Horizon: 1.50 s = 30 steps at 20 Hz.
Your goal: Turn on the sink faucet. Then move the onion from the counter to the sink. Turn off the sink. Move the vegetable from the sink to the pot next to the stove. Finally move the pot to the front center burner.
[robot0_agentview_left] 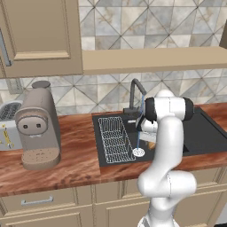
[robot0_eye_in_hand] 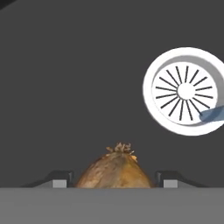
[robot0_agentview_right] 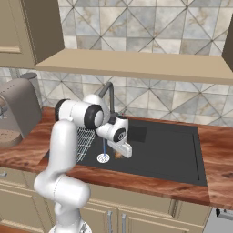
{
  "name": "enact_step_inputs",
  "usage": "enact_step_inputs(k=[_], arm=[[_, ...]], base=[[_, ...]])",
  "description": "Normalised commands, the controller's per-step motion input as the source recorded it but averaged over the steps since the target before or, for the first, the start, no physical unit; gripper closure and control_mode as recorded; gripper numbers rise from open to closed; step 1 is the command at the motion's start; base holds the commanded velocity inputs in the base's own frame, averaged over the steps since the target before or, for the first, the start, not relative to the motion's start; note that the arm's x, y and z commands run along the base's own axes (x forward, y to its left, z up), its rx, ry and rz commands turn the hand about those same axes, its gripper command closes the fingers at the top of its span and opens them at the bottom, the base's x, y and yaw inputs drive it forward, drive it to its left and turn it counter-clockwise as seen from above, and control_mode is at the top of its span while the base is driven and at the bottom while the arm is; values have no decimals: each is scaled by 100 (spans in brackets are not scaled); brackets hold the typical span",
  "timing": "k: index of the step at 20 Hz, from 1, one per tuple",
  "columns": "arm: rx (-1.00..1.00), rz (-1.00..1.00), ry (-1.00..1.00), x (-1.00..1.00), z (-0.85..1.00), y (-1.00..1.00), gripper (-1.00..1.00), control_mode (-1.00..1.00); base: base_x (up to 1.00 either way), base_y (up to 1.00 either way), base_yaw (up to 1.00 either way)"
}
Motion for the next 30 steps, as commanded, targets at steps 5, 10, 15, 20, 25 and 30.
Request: enact_step_inputs(k=[5, 10, 15, 20, 25, 30], arm=[[4, 0, 0, 2, -3, 0, -100, -100], [2, 0, 0, 0, 8, 0, -100, -100], [0, 0, 0, 0, 18, 0, -100, -100], [0, 0, 0, -5, 30, 0, -100, -100], [0, 0, -2, -21, 40, 0, -100, -100], [0, -1, -4, -34, 41, 0, -100, -100]], base=[[0, 0, 0], [0, 0, 0], [0, 0, 0], [0, 0, 0], [0, 0, 0], [0, 0, 0]])
